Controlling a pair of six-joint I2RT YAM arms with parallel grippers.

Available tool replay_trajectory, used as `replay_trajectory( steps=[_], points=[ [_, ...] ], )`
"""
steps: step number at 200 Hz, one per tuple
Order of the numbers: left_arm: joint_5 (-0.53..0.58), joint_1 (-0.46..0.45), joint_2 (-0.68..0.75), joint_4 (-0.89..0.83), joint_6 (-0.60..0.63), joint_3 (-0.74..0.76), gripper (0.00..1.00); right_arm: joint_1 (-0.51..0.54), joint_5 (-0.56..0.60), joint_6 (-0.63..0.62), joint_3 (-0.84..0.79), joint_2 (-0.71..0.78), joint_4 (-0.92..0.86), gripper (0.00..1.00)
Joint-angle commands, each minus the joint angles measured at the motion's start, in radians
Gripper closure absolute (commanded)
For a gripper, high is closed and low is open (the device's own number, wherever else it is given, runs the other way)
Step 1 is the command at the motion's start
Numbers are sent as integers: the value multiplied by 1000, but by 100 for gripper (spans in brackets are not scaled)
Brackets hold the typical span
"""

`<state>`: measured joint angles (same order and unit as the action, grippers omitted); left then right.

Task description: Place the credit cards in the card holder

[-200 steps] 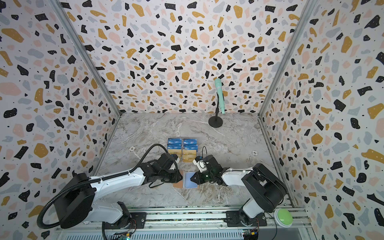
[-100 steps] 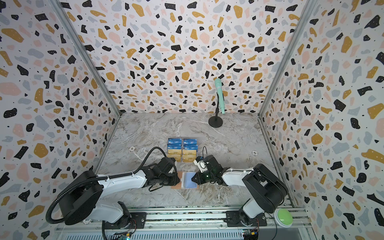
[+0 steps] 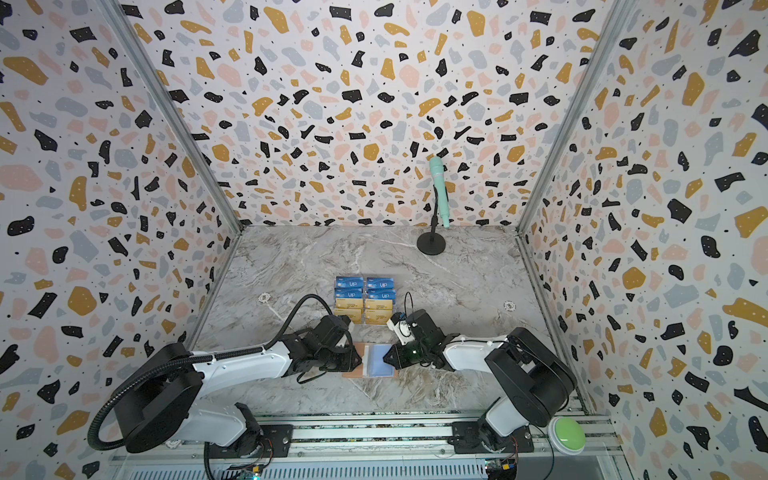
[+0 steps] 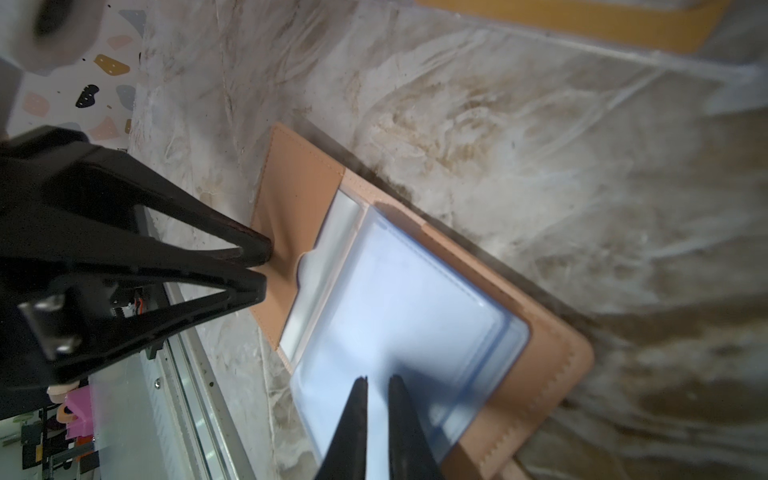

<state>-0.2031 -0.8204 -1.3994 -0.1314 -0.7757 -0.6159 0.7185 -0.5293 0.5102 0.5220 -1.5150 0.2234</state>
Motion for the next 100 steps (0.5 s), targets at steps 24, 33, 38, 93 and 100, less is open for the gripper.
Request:
replay_trajectory(
  steps=[24,33,38,93,100],
  points=[
    [-20,-3,54,-34,-20,-103,65,2,8,3,55,33,-59,86],
    [-7,-3,55,-34,-26,-108,64,3,1,9,71,30,-78,86],
    [1,-3,51,-34,-31,-111,64,3,-2,13,79,30,-88,86],
    [38,-3,-19,1,15,-133,64,3,17,-13,131,48,-134,84],
    [39,-3,-29,11,20,-130,64,2,25,-21,136,46,-136,84]
  ],
)
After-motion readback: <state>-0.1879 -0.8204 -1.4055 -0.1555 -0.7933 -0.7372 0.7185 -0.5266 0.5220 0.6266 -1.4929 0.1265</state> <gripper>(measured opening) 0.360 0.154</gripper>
